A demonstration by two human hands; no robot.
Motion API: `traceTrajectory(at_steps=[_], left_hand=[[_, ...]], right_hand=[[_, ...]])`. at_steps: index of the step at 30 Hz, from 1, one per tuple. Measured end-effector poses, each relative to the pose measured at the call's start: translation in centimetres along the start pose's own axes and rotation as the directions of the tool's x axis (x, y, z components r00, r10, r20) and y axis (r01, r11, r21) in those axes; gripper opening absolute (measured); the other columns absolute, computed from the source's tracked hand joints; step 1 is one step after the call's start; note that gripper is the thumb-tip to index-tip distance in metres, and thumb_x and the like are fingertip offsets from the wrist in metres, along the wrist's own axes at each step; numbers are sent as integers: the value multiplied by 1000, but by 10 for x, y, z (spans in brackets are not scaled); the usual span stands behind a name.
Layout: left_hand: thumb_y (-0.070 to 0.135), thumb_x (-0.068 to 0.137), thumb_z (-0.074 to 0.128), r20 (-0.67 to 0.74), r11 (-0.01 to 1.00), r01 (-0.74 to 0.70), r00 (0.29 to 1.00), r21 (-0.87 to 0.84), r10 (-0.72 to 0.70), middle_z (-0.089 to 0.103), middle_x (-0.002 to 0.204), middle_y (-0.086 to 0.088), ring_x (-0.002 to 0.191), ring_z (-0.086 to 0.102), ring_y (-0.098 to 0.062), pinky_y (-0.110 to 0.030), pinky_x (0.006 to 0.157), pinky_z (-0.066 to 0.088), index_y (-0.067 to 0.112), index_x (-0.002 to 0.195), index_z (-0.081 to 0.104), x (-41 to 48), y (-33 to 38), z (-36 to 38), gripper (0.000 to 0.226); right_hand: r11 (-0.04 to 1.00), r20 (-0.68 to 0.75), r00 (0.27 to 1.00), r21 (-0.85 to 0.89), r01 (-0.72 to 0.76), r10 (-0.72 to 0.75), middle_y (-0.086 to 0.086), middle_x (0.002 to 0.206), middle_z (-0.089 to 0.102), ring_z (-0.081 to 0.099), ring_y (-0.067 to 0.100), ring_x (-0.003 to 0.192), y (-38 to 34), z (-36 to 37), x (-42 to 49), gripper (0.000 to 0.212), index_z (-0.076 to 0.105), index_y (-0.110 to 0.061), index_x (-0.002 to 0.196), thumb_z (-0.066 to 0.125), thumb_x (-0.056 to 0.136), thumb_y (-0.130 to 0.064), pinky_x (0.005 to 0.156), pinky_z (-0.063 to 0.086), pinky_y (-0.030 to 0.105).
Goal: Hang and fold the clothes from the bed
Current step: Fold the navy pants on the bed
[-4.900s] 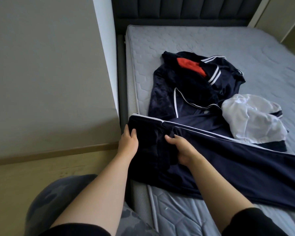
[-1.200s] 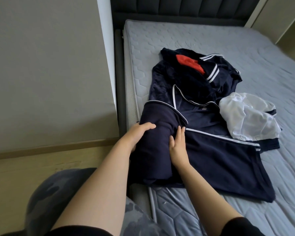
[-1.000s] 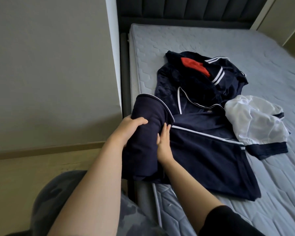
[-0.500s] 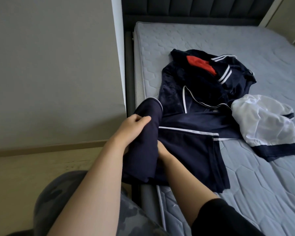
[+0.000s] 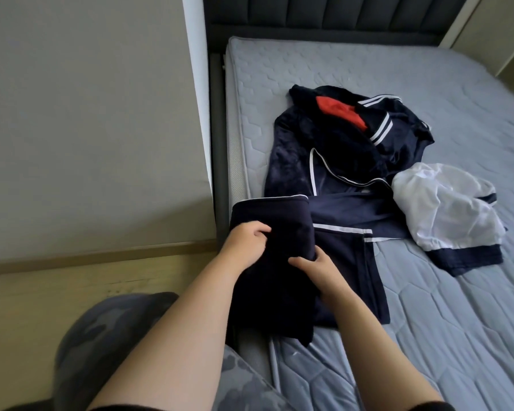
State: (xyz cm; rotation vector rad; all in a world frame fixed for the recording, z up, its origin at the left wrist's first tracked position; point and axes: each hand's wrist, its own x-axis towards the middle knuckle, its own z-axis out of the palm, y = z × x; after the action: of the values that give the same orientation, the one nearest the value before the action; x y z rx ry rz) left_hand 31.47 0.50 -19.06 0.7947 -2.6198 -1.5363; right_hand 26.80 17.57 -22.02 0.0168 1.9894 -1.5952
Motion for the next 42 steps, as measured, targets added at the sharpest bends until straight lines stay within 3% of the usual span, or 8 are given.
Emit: traceTrajectory(at_steps=[3,7,14,20,27,35,39,42], left_hand=[[11,90,43,-348,984,176,920,-42,-179,56,123,-10,112,54,-28,-32,91,44,17,119,62,8,-12,-16,36],[28,100,34,37,673,486,825,-557,-564,52,134,-16,120,52,-33,-44,104,41,5,135,47,14,-25,-22,44],[51,96,37,213,416,483,810,-771,-547,61,123,-18,112,58,-35,-46,101,45,10,126,58,14,-36,-20,55],[55,87,55,148,469,485,795,-738,-588,65,116,-11,105,62,-30,-44,98,48,12,111,62,16,-48,-24,51],[45,71,79,251,658,538,838,-528,-484,64,121,-8,106,62,-26,-38,93,50,11,128,55,9,-36,-30,70],[18,67,80,-46,866,287,942,-410,-334,69,100,-6,91,65,-23,-34,80,53,13,105,63,10,-5,-41,42],[19,67,73,-249,957,220,932,-190,-264,65,103,-6,92,62,-27,-33,77,50,12,104,59,5,6,-35,40],[27,68,69,-298,985,134,950,108,-96,63,104,-5,96,60,-31,-30,72,43,16,101,52,-4,25,-26,39]], right_hand=[[999,-21,1000,46,-1,2,12,97,71,67,26,88,-12,5,2,27,64,-9,104,66,78,-4,85,55,41],[994,20,1000,105,10,-13,14,90,71,66,28,83,-24,5,2,21,66,-9,96,63,77,0,81,55,41],[946,280,960,312,-83,-8,15,87,72,69,24,74,-35,27,4,33,67,-5,95,66,63,-10,64,55,28],[846,318,914,385,-368,253,14,89,74,72,23,75,-1,36,15,28,67,0,96,68,72,-14,66,53,28],[988,53,990,73,-137,133,10,100,72,69,24,93,7,26,26,29,65,-3,113,64,90,-20,85,55,35],[958,-57,997,-280,-59,44,8,121,61,58,24,109,-9,40,19,33,52,-8,124,55,93,-20,92,44,30],[894,-331,904,-434,110,-272,1,103,58,59,24,94,-9,36,1,36,51,-14,113,67,82,-19,74,40,28],[923,-173,961,-357,145,-218,-5,90,61,59,15,87,-6,35,-4,27,55,-16,112,63,87,-20,71,38,21]])
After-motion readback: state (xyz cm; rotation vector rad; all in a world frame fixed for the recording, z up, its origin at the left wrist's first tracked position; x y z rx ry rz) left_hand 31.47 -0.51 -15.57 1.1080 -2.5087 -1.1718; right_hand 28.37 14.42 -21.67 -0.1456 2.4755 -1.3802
